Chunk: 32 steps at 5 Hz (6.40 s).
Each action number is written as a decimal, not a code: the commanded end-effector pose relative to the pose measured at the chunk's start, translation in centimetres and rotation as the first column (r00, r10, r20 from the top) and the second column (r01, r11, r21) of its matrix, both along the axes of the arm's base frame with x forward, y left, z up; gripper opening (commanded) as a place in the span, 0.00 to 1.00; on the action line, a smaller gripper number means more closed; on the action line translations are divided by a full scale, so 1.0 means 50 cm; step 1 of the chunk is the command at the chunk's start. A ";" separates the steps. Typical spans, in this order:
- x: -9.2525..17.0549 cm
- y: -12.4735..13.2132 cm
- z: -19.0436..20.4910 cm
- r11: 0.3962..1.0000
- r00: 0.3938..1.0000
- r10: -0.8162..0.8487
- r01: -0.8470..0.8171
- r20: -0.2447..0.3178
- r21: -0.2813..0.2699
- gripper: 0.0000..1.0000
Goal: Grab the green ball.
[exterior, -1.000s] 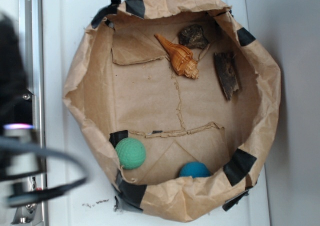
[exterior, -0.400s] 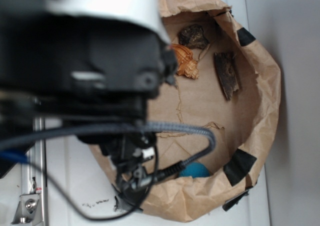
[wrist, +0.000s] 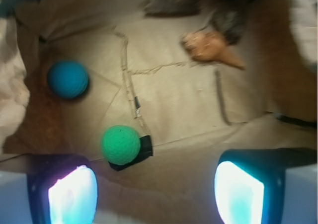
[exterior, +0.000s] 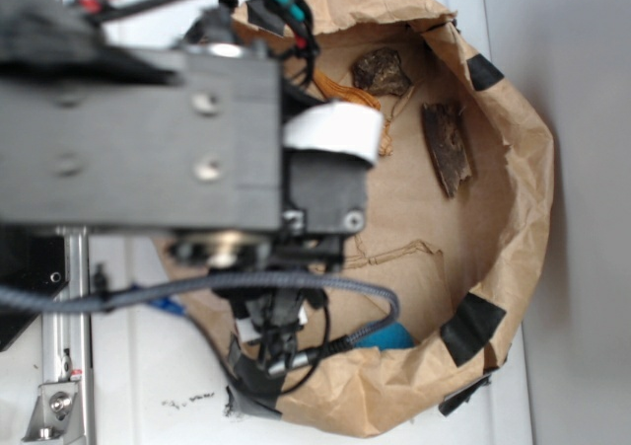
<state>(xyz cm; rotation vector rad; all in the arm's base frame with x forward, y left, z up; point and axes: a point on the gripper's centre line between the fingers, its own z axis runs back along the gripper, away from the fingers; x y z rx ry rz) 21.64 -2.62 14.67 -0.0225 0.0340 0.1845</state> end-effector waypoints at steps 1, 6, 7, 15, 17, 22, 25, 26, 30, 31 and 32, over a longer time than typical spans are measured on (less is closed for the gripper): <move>0.041 -0.004 -0.017 0.995 0.997 -0.062 0.066 0.054 -0.071 1.00; 0.001 -0.018 -0.118 0.996 0.997 -0.075 0.077 0.030 -0.054 1.00; 0.011 0.007 -0.112 0.996 0.999 -0.022 0.025 0.033 -0.080 1.00; -0.004 -0.063 -0.126 0.987 0.995 -0.093 0.090 -0.018 -0.132 1.00; 0.007 -0.055 -0.123 0.986 0.995 -0.095 0.096 0.014 -0.135 1.00; -0.001 -0.054 -0.209 0.984 0.995 -0.093 0.087 -0.035 -0.158 1.00; -0.003 -0.053 -0.237 0.980 0.994 -0.105 0.100 -0.023 -0.172 0.07; 0.001 -0.047 -0.234 0.983 0.997 -0.082 0.077 -0.018 -0.164 0.00; 0.007 -0.042 -0.225 0.983 0.998 -0.059 0.058 0.002 -0.172 0.00; 0.012 -0.040 -0.221 0.985 0.999 -0.052 0.052 0.005 -0.166 0.00; 0.023 -0.014 -0.183 0.997 0.999 -0.008 0.012 0.050 -0.073 0.00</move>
